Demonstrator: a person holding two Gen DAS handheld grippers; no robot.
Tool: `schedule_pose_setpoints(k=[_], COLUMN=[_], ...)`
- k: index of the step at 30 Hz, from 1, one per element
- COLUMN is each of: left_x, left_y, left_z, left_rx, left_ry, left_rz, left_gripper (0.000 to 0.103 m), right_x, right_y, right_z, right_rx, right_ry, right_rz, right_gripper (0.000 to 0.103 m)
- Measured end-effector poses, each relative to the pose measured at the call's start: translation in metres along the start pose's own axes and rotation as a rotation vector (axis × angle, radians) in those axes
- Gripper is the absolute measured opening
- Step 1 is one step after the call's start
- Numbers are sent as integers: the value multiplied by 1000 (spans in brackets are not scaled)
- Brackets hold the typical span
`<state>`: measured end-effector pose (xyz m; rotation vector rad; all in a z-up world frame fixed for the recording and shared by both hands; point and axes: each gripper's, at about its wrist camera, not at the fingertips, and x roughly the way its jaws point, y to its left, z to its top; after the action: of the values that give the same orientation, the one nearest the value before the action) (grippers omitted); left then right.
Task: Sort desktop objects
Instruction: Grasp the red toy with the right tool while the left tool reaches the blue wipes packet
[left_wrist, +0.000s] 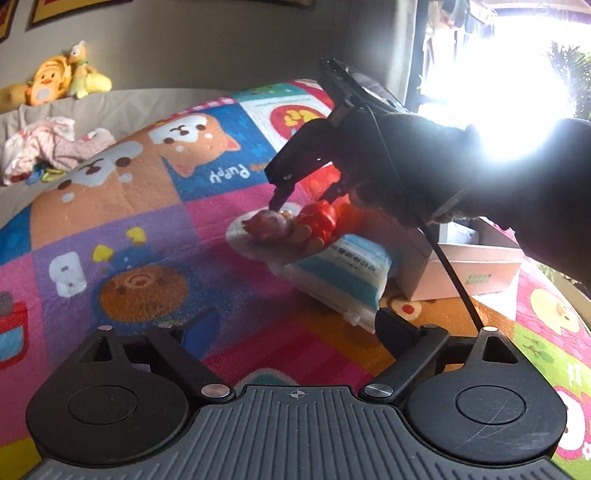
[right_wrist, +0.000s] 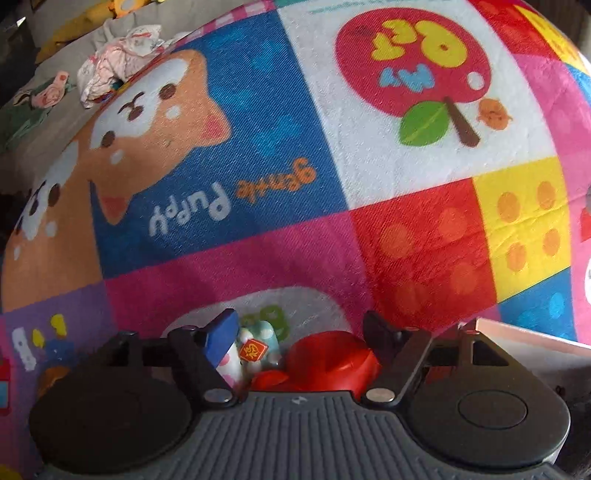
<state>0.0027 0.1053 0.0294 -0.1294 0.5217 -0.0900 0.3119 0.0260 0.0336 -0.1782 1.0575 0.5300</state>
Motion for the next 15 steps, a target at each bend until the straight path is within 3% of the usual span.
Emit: schedule_pose_setpoints(k=[2, 3, 8, 10, 15], left_x=[1, 0, 2, 4, 4], left_y=[-3, -6, -12, -16, -28], left_z=[-1, -4, -6, -9, -16], left_rx=[9, 14, 27, 43, 89], left_ry=[5, 9, 38, 52, 90], left_rz=[-10, -14, -45, -51, -77], left_gripper=[95, 95, 96, 96, 97], right_x=[-7, -11, -47, -63, -82], right_y=[6, 8, 27, 30, 36], right_z=[-15, -22, -68, -83, -123], right_rx=[-15, -20, -117, -154, -207], right_ry=[38, 44, 57, 54, 22], right_rz=[61, 84, 182, 193, 165], right_gripper=[48, 45, 45, 50, 78])
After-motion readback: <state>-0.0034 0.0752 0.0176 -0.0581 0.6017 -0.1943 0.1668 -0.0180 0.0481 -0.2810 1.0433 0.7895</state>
